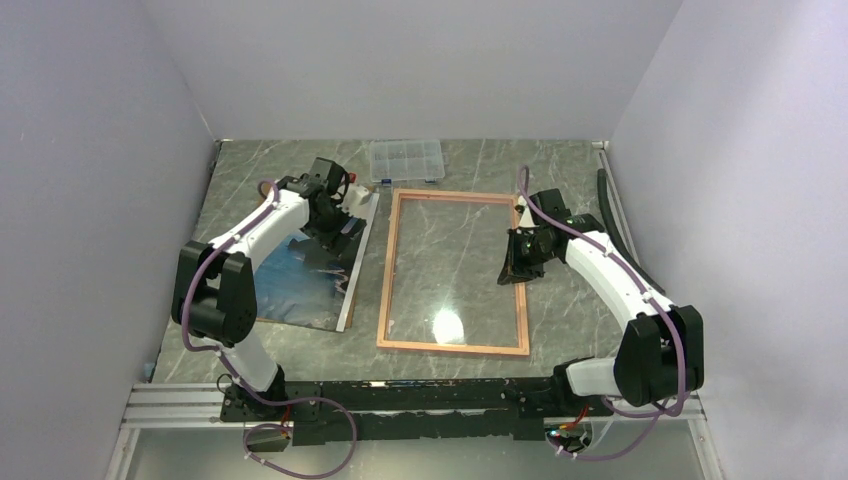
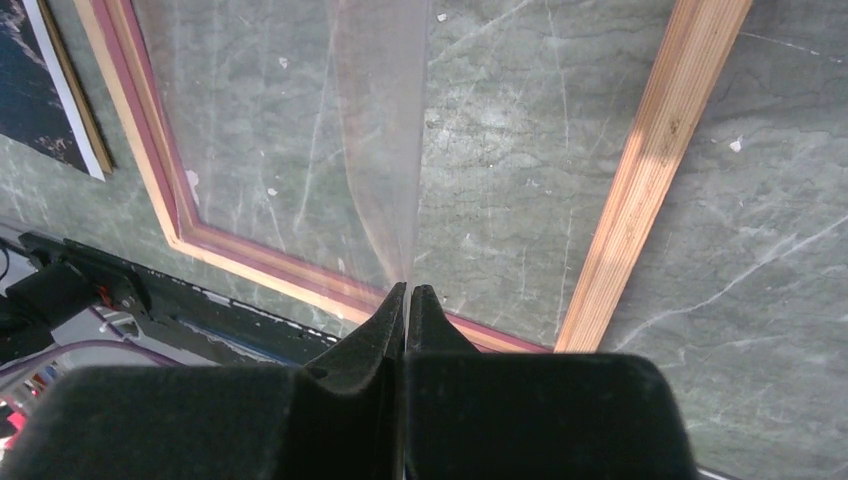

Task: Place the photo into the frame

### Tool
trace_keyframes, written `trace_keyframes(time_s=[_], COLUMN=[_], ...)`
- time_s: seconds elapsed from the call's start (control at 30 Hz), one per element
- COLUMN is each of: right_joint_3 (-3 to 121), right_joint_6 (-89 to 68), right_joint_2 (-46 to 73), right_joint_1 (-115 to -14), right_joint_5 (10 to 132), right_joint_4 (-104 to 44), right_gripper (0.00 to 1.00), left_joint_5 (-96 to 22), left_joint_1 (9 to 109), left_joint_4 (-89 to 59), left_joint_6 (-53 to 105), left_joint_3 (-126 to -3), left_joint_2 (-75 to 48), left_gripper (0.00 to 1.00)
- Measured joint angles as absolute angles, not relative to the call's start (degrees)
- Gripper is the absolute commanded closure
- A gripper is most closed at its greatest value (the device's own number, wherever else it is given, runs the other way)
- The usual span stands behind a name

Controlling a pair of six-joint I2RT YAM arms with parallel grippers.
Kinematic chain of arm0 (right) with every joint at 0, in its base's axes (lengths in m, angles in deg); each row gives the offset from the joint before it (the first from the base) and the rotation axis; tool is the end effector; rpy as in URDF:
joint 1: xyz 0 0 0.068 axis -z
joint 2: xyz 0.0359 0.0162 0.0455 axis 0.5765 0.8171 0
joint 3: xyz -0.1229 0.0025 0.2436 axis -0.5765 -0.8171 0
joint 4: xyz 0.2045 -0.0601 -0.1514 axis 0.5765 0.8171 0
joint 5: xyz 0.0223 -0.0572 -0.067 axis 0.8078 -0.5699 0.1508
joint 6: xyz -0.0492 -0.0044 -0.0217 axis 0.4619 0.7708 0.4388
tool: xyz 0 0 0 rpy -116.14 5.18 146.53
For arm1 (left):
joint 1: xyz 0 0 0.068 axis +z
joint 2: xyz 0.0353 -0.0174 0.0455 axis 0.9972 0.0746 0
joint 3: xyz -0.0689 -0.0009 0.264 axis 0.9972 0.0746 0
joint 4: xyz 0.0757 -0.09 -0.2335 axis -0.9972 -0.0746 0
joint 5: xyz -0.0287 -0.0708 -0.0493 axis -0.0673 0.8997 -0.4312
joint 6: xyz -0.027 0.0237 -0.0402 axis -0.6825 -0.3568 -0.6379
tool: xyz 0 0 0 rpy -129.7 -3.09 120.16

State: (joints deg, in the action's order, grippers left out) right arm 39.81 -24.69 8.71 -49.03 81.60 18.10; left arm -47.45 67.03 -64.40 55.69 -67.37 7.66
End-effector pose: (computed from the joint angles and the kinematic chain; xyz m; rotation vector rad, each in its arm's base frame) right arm 0.2372 0.0697 0.2440 0.0862 2.8160 0.5850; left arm 0.3223 -0.1074 0.2379 0.8551 2.6419 0.0544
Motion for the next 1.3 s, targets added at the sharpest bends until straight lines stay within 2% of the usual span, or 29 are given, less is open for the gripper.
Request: trace_keyframes(time_s=[0.27,0.57,1.0,1.3], right_joint_3=[37.64,33.58,30.84,29.27], right_joint_6=[-24.37,-23.80,-25.61,-32.34], right_joint_2=[7.88,-2.54,0.96,-0.31], right_joint_1=[-48.90,-48.90,-48.83,-48.57], right_joint_5=[84.42,89.54,91.02,97.01], right_joint_4=[14.69,9.84,5.03,1.05], right_gripper=[1.00,1.00,1.00,1.00], left_joint_5=[-47.47,-44.76,-42.66,-40.76], left_joint_1=[66.59,64.99,63.77,60.18], left_joint_4=[-62.98,-61.86,-56.66,-52.62], left_joint_6=[55.36,53.09,51.61,50.32], left_joint_3=[-66.23,-66.03,-62.97,-59.26], left_joint_2=[8.01,11.99,13.93,13.93], left_gripper=[0.09,0.10,0.14,0.17])
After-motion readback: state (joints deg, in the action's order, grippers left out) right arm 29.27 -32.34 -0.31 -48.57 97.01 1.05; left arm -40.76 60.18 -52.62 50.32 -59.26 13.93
